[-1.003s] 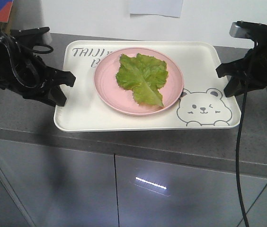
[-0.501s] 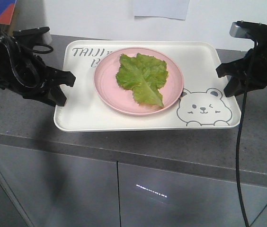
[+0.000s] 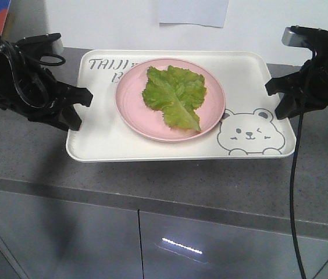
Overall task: Transfer vegetables to tray and serve
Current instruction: 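Hold the tray level with both grippers as the base approaches the far counter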
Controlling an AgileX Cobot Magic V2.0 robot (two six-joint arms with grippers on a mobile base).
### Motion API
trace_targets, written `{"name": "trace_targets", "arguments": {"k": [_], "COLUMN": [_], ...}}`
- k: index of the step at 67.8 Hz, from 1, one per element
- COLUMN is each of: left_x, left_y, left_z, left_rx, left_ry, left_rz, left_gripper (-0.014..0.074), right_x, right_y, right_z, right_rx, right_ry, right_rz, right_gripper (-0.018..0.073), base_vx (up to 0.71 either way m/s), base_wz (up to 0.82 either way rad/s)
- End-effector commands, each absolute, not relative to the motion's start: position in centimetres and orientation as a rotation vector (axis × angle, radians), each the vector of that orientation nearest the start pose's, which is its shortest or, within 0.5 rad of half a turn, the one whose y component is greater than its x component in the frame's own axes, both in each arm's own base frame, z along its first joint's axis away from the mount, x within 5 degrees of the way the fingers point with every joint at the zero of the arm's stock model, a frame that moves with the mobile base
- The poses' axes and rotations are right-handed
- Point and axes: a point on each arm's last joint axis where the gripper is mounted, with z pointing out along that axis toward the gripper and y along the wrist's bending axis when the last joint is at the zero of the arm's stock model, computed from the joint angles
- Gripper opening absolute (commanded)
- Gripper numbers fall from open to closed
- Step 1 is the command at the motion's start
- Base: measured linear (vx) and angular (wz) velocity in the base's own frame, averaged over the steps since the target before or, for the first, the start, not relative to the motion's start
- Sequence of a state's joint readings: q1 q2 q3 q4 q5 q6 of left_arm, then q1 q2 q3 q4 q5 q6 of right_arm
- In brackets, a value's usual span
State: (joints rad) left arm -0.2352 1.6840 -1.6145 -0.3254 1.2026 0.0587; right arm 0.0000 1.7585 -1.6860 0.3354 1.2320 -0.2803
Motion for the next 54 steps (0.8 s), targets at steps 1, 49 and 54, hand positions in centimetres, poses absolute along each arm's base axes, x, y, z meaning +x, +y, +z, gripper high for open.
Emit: {"name": "trace_targets", "arguments": {"k": [1,49,54], "left_x": [32.37,32.39,32.39], "left_y": [-13.44,-13.44,-13.44], "left_z": [38.32,38.33,38.33], "left_rx": [0.366,0.365,0.365], "left_ry": [2.543,2.541,2.541], "left_rz": [-0.769,-0.769,-0.769], "left_gripper": [-0.0006,-0.0006,-0.0006], "right_x": [35.88,35.88,35.88], "right_y": [5.4,5.4,5.4], "right_z": [37.62,37.62,37.62], "right_rx": [-0.349,-0.349,-0.349], "right_ry": [2.537,2.537,2.537], "right_rz": [0.625,0.625,0.625], "right_gripper": [-0.0006,-0.0006,-0.0006], "base_vx": [0.06,0.05,0.04], "base_wz": [-0.08,-0.1,-0.06]}}
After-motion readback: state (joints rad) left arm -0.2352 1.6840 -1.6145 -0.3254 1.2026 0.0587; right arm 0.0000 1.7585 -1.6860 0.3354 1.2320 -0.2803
